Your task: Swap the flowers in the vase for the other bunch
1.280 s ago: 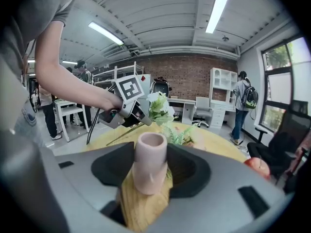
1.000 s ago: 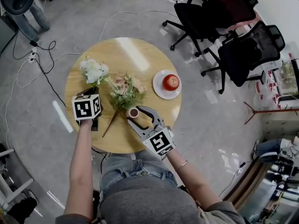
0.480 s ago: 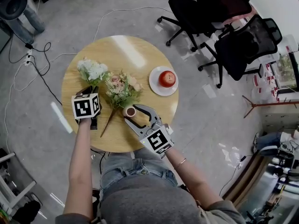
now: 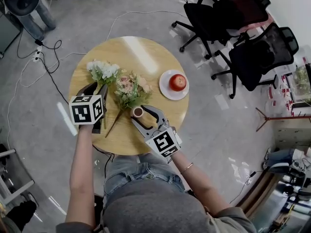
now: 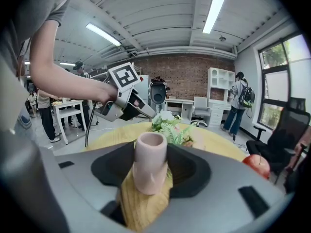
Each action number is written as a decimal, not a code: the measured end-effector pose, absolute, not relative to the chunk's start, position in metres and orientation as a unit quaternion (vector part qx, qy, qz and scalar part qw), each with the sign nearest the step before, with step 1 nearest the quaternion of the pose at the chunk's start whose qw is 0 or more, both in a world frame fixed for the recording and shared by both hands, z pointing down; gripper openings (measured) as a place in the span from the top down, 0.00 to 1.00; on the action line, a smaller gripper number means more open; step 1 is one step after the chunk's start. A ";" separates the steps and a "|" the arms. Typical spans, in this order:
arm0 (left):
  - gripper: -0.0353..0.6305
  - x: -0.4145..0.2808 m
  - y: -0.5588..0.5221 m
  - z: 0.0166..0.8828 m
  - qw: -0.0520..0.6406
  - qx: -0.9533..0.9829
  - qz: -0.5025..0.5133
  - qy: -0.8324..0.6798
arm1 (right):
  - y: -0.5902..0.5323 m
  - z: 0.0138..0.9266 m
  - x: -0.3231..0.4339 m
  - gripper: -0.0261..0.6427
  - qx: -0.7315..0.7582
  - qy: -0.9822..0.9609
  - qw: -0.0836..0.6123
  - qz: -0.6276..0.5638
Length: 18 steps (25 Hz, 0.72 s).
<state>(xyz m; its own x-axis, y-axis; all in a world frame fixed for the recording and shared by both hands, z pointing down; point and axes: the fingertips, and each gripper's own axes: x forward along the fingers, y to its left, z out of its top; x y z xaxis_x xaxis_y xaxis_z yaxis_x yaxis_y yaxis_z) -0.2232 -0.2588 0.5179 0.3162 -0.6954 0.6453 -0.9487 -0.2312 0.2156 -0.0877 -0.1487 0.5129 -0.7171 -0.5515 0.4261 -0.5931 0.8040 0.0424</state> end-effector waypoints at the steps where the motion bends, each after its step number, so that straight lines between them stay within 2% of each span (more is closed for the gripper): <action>1: 0.69 -0.218 -0.254 0.514 0.295 0.763 0.215 -0.534 | -0.149 0.513 -0.088 0.63 0.309 -0.925 0.214 0.049; 10: 0.70 -0.166 -0.208 0.517 0.296 0.803 0.262 -0.445 | -0.146 0.515 -0.088 0.63 0.309 -0.926 0.210 0.049; 18: 0.70 -0.151 -0.184 0.549 0.318 0.790 0.291 -0.436 | -0.144 0.515 -0.089 0.63 0.309 -0.927 0.209 0.048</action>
<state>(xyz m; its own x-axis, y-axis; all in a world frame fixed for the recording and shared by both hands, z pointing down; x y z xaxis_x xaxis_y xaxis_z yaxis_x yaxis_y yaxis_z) -0.1506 -0.1841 0.5486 0.4505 -0.5045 0.7366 -0.8740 -0.4175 0.2485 -0.0888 -0.1440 0.5151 -0.7223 -0.5520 0.4166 -0.5922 0.8048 0.0396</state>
